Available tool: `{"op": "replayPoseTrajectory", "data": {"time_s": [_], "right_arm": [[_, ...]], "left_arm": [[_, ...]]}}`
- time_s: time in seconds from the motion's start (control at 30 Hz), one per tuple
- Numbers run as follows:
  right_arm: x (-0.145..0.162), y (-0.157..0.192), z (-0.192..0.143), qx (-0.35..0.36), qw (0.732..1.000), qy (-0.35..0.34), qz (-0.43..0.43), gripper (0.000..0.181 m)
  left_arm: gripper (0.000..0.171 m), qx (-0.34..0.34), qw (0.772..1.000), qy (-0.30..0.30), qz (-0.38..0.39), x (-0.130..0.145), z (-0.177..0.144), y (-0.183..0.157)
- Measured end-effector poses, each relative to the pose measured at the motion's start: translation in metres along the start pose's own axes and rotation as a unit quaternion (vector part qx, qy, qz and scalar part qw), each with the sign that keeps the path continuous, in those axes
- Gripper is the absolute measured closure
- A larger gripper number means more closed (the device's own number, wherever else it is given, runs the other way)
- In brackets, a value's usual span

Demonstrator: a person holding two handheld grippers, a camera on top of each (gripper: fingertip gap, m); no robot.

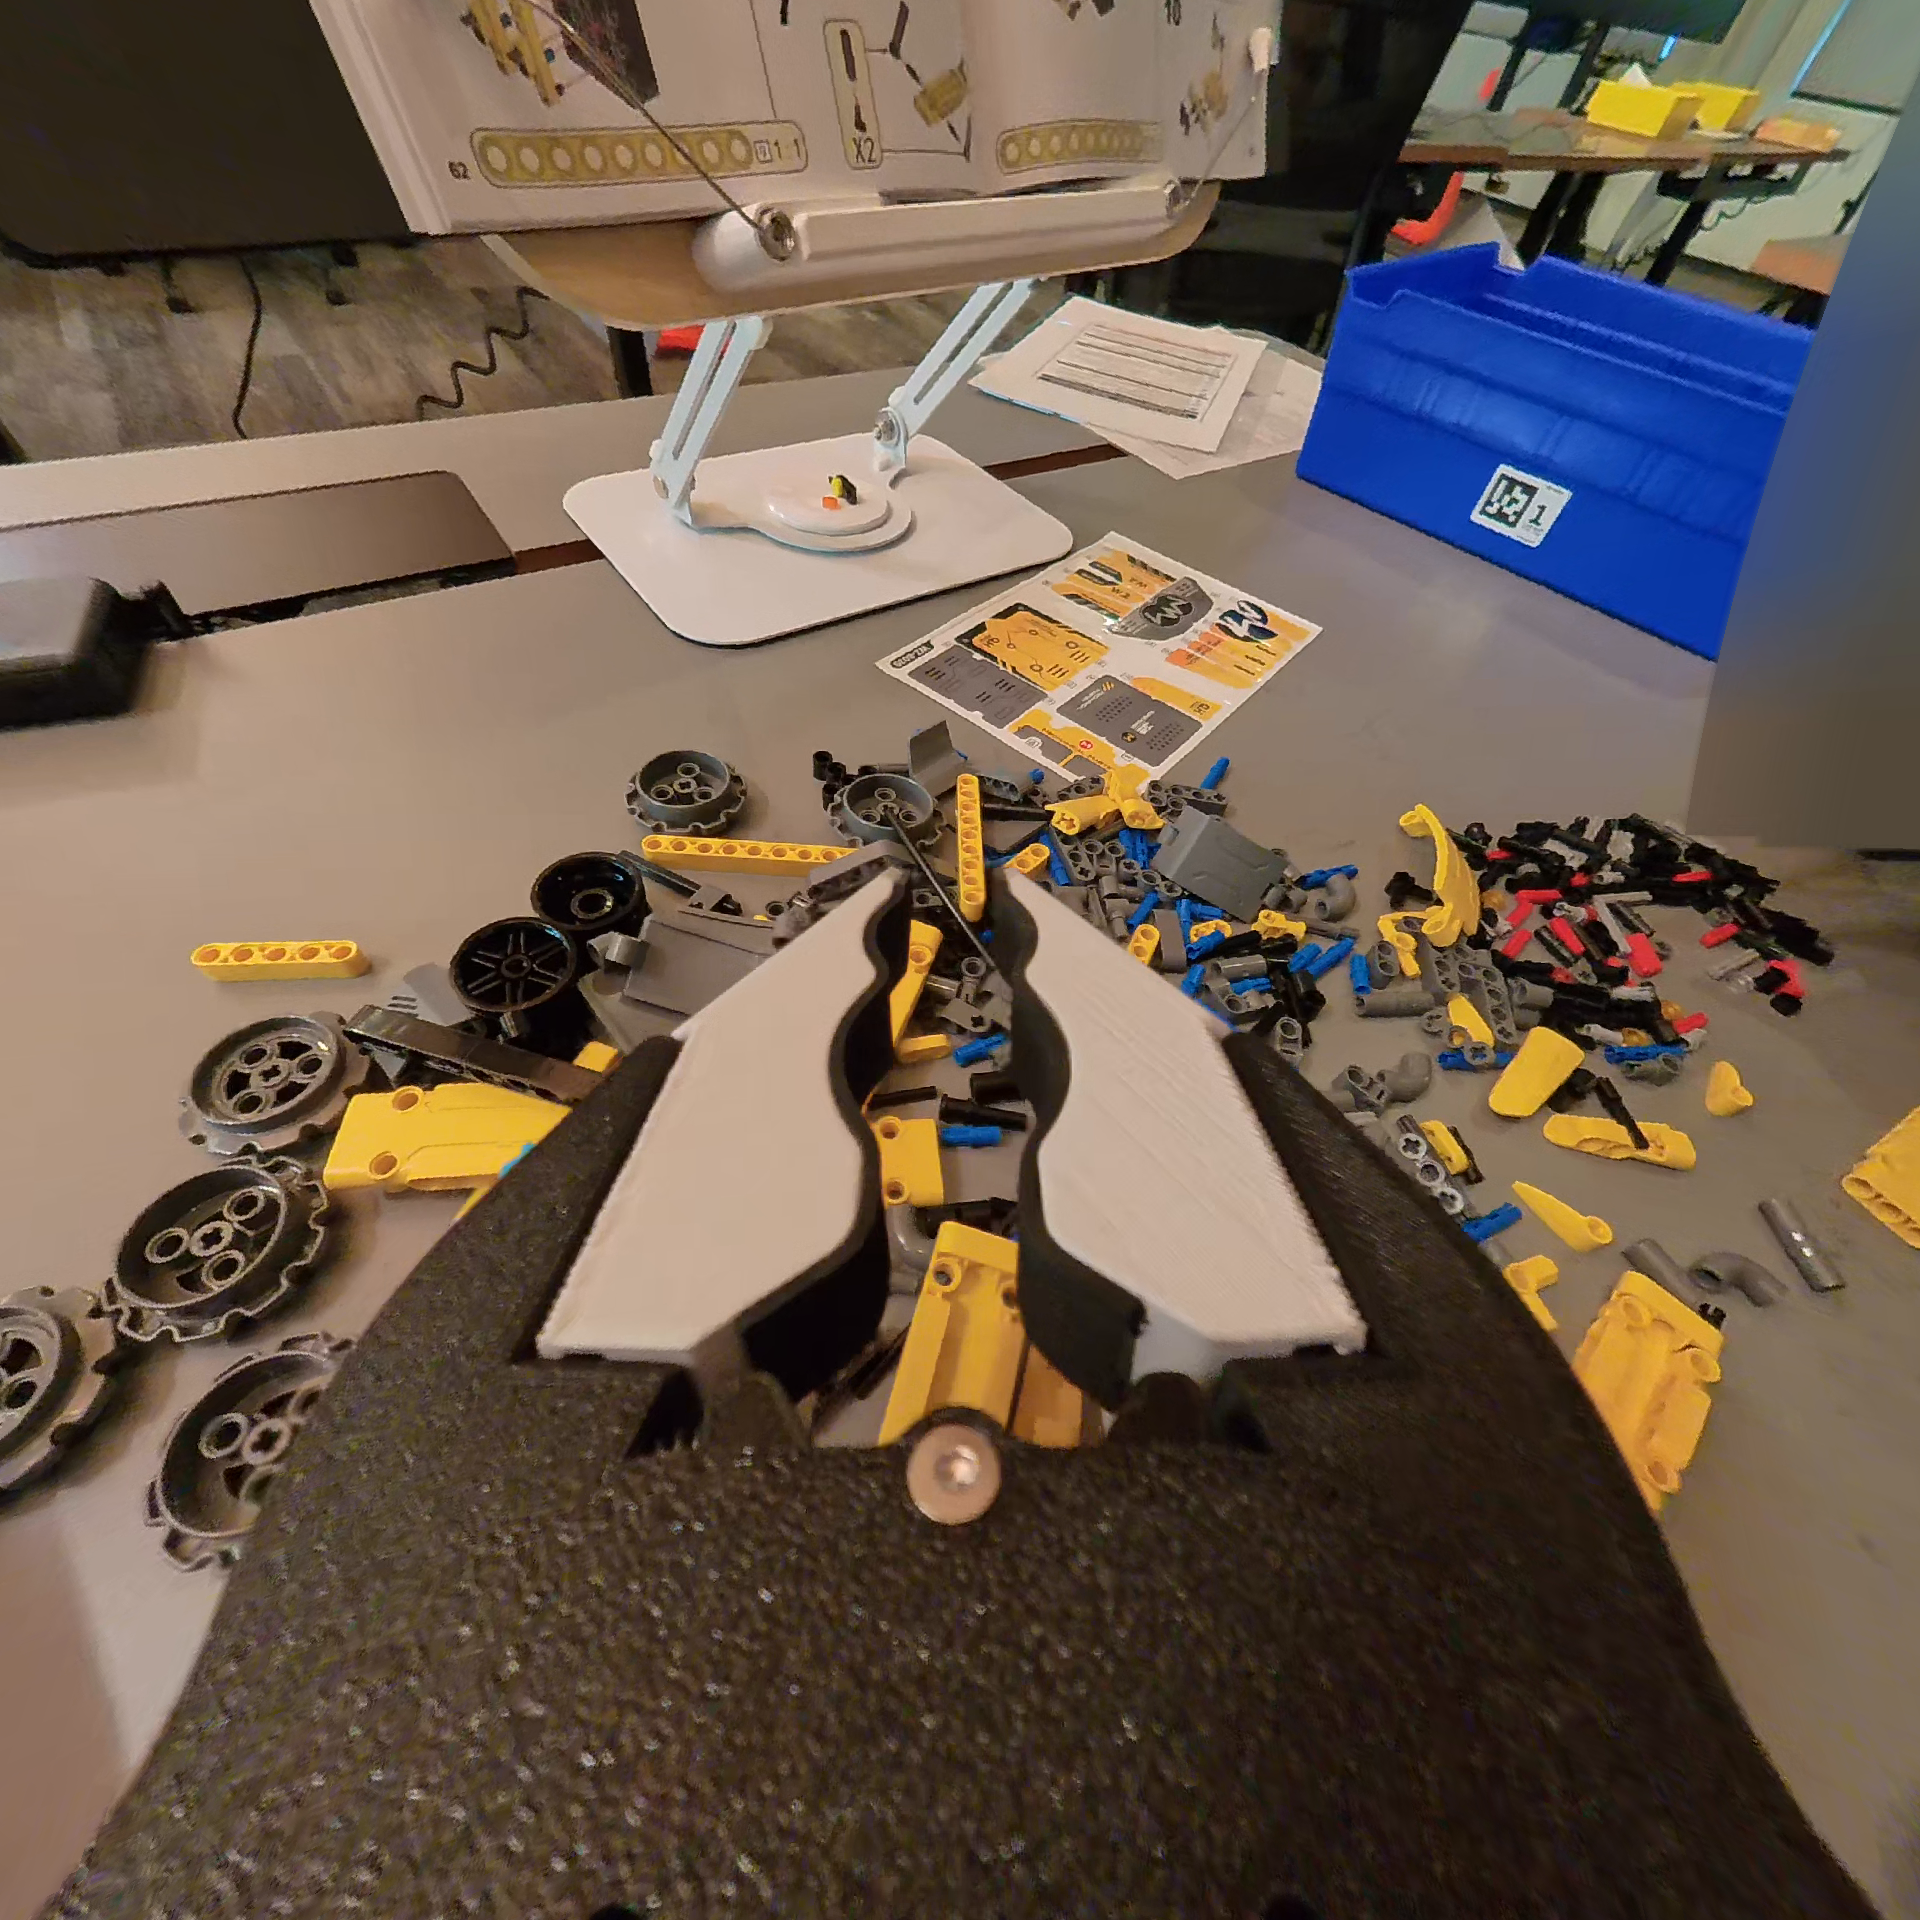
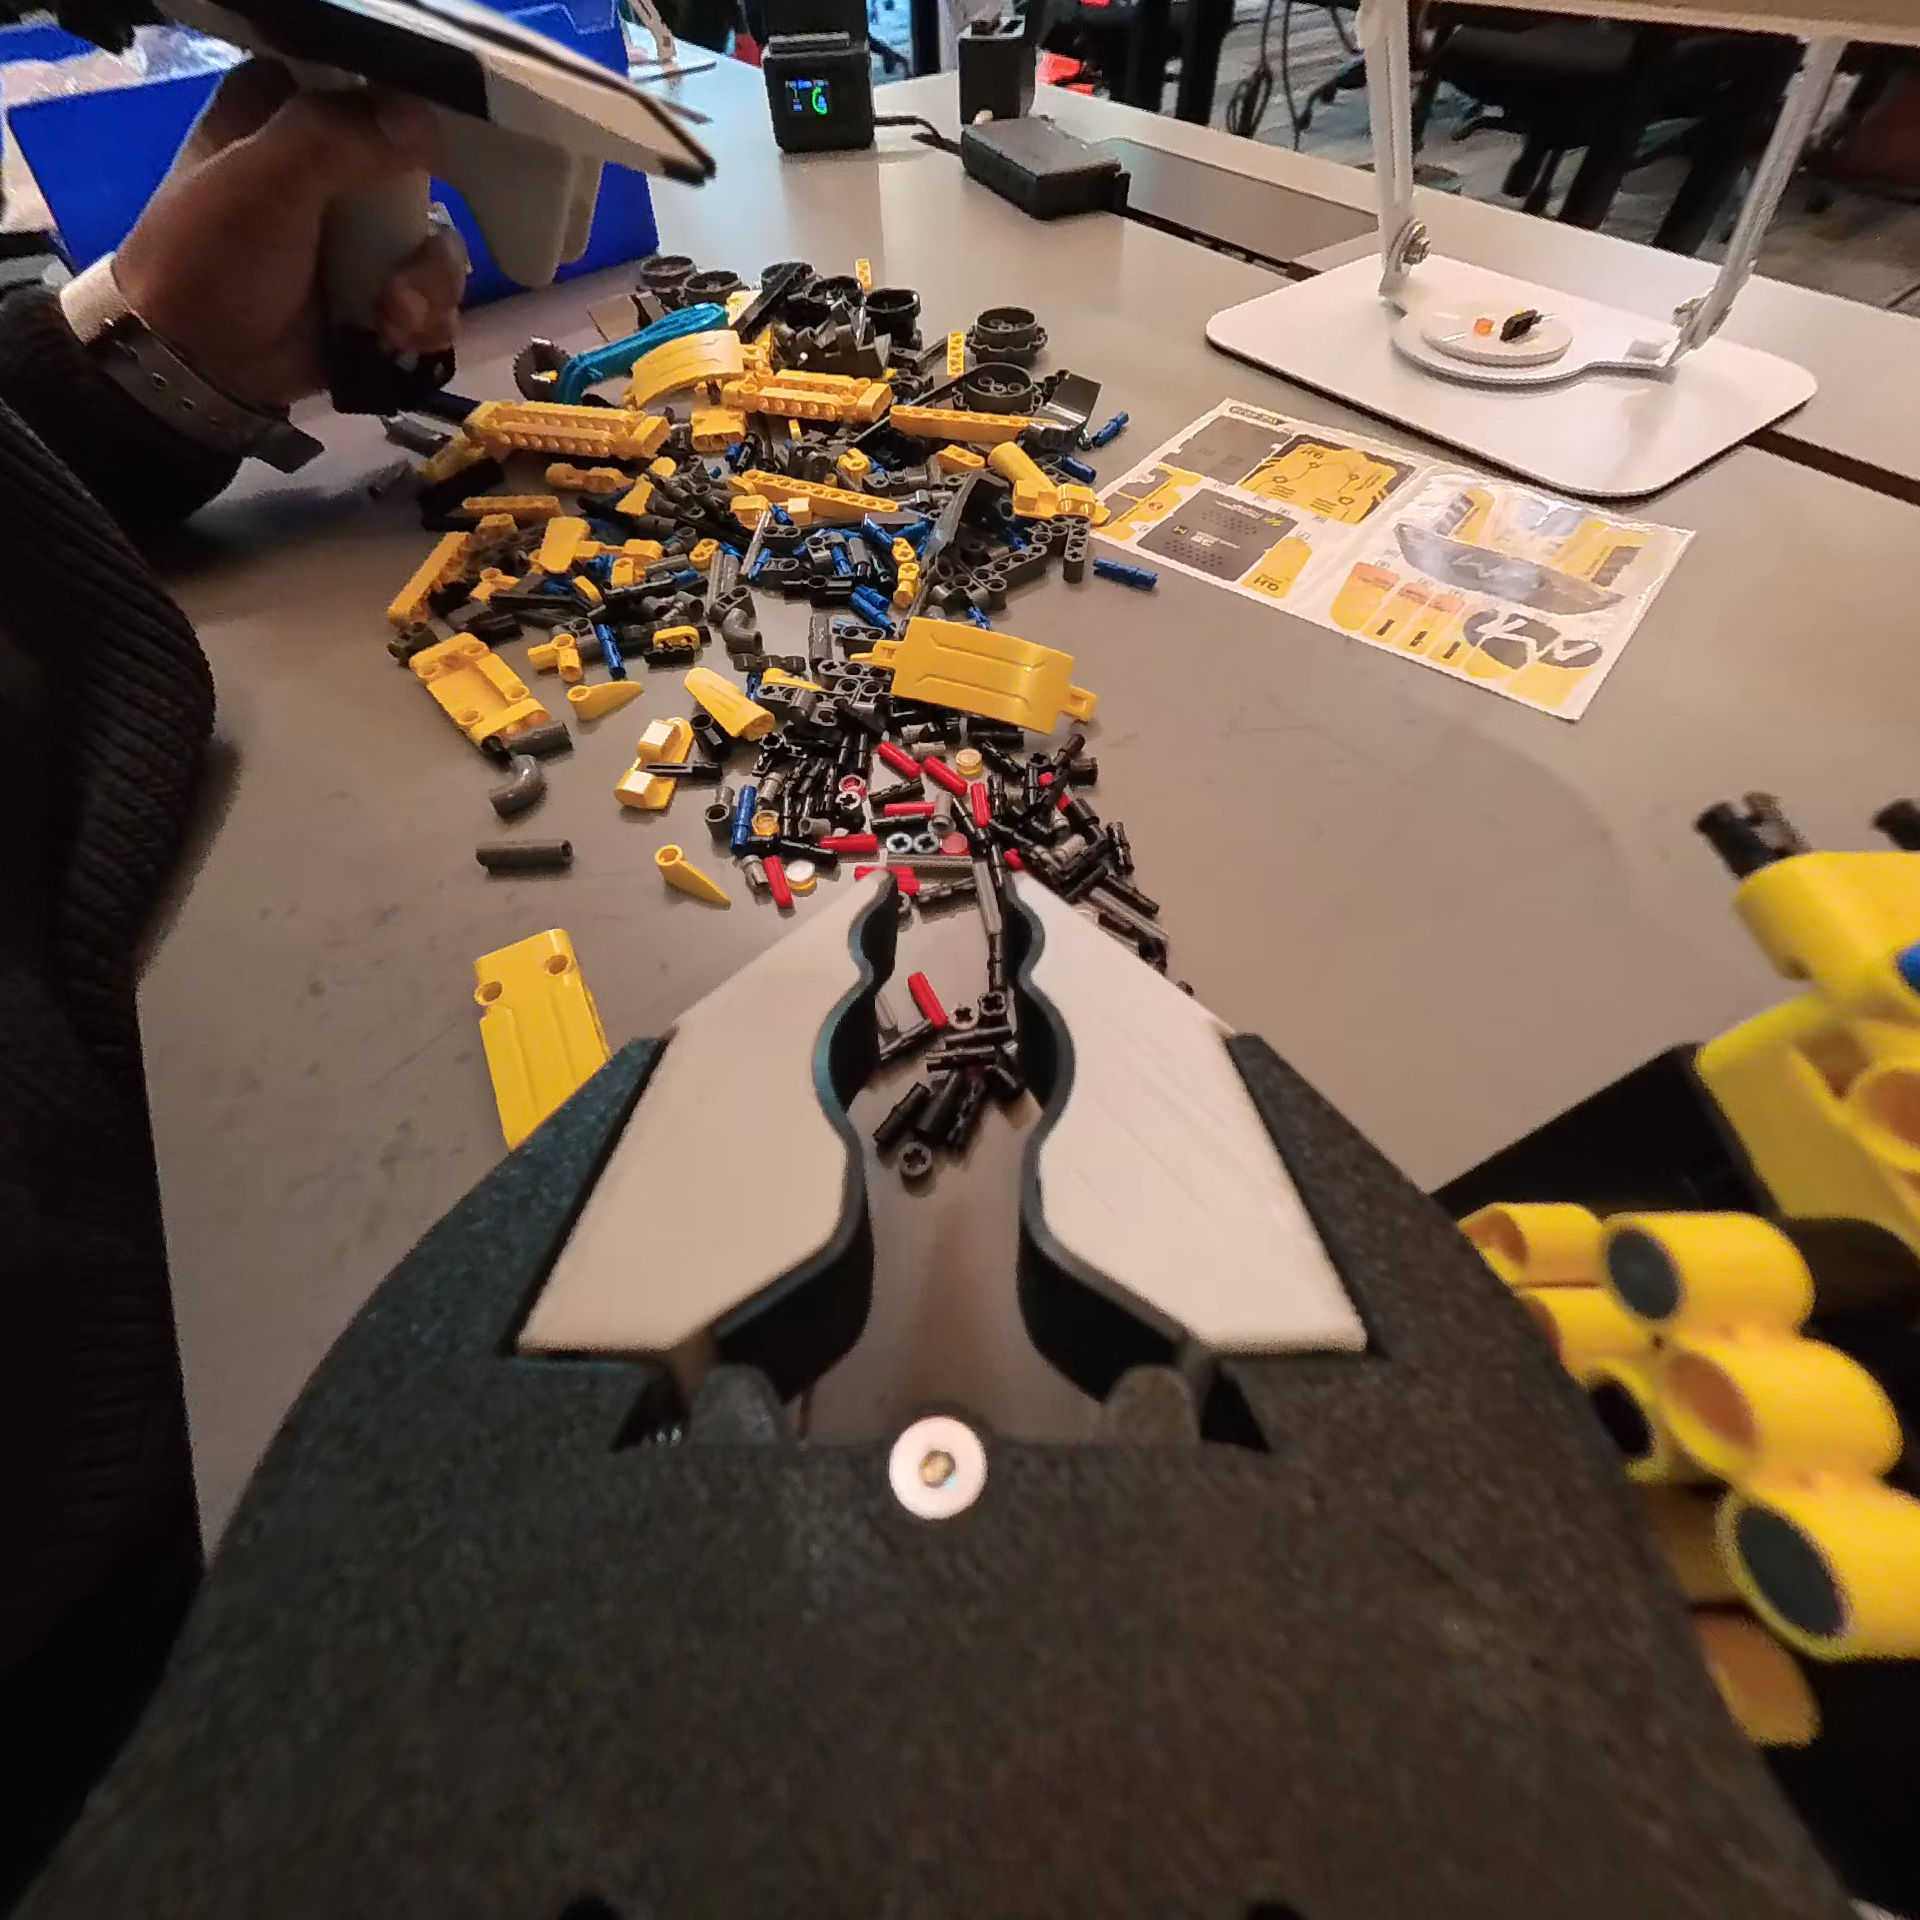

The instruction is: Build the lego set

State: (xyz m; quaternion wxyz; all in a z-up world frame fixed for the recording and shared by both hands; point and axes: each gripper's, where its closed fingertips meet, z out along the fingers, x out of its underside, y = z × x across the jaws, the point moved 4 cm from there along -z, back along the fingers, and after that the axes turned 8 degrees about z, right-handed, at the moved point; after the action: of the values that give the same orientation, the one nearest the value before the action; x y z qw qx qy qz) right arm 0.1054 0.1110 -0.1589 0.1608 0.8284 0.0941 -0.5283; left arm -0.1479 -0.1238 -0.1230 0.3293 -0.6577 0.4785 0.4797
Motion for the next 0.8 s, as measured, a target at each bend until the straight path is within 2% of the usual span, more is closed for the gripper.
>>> {"op": "replayPoseTrajectory", "data": {"time_s": [0.23,0.53,0.8], "right_arm": [[0.000,0.001,0.000,-0.002,1.000,0.000,-0.003,0.162],[0.005,0.005,0.004,0.031,0.998,0.021,-0.046,0.162],[0.006,0.012,0.001,0.030,0.998,0.015,-0.062,0.162]], "left_arm": [[0.157,0.029,0.999,-0.009,-0.027,-0.001,-0.001,-0.004],[0.157,0.016,1.000,0.011,-0.002,0.005,0.003,-0.008],[0.157,0.029,0.999,0.013,-0.005,0.006,0.004,-0.013]]}}
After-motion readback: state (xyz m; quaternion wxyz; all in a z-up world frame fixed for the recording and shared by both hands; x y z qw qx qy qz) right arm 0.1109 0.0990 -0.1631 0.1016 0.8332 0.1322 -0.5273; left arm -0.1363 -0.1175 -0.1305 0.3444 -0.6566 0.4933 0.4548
